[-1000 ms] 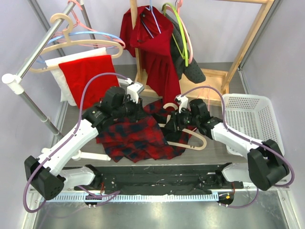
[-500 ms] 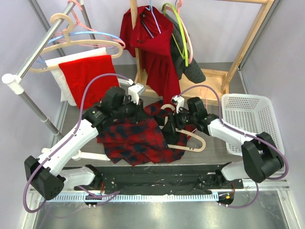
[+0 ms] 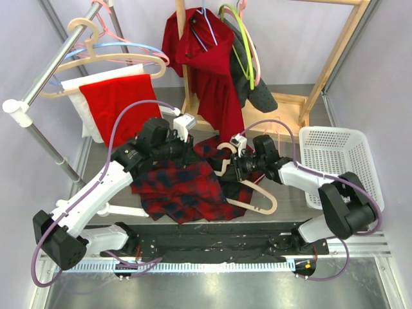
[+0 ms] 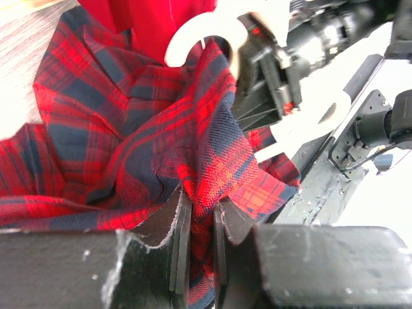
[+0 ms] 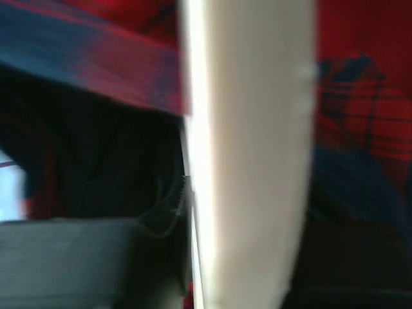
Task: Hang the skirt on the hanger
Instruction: Hang the skirt on the hanger.
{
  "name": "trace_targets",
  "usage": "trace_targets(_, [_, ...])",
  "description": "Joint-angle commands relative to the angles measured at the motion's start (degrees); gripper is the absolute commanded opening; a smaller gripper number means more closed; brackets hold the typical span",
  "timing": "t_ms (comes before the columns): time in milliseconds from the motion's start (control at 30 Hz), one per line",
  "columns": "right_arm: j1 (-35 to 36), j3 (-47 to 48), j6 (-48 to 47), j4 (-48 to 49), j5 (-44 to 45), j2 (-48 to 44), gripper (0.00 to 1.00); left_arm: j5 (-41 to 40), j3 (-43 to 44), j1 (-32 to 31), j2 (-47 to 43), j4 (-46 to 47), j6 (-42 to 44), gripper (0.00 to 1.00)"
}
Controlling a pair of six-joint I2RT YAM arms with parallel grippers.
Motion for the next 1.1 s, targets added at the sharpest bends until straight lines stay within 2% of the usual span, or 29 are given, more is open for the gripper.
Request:
trace_targets(0, [-0.1,0.7,1.3,0.1,2.6,-7.3,0.15,-1.2,2.4,0.0,-1.5,0.7,0.2,0.0])
trace_targets(100, [0.1,0.1,2.2,-1.5,6.4,-12.1,0.12,-2.3,3.0,0.0,-1.2,0.4,-0.1,0.0])
trace_targets(167, [0.1,-0.5,3.3,-1.2,7.9,-14.3,0.04,-3.9,3.4,-0.1,-0.9,0.2,-0.8,0.0])
trace_targets(233, [0.1,-0.5,4.1,-2.0,8.7,-17.2,0.01,-5.6,3.8,-0.1,-0.6,0.2,-1.5,0.0])
trace_targets(367, [0.8,0.4,5.4,-4.3,10.2,-22.6,0.01,-9.1,5.0,-0.1,0.0,-0.2,-2.5,0.0])
trace_targets(567, [2.7,2.5,3.6,-10.9,7.4,-29.5,0.01,-9.4,7.4,-0.1,1.1,-1.1,-2.8,0.0])
trace_targets(667, [3.9,4.3,2.3,-13.9,4.2,-30.4,0.01,-8.7,8.0,-0.1,1.4,-1.7,-2.2,0.0])
trace_targets(800, [5.8,7.8,-0.6,-19.0,4.7,-30.0,0.01,-7.0,8.9,-0.1,1.4,-3.6,-0.5,0.0])
trace_targets(900, [6.5,9.8,-2.1,-22.7,5.5,-30.3,0.01,-6.3,9.4,-0.1,1.7,-5.2,0.5,0.06])
trace_targets(1000, [6.4,10.9,-3.8,-26.3,6.1,-31.0,0.01,-4.8,9.7,-0.1,2.0,-7.3,2.2,0.15])
trace_targets(1067, [6.5,10.9,-3.8,-26.4,6.2,-31.9,0.01,-0.6,9.5,-0.1,2.2,-8.5,4.1,0.24])
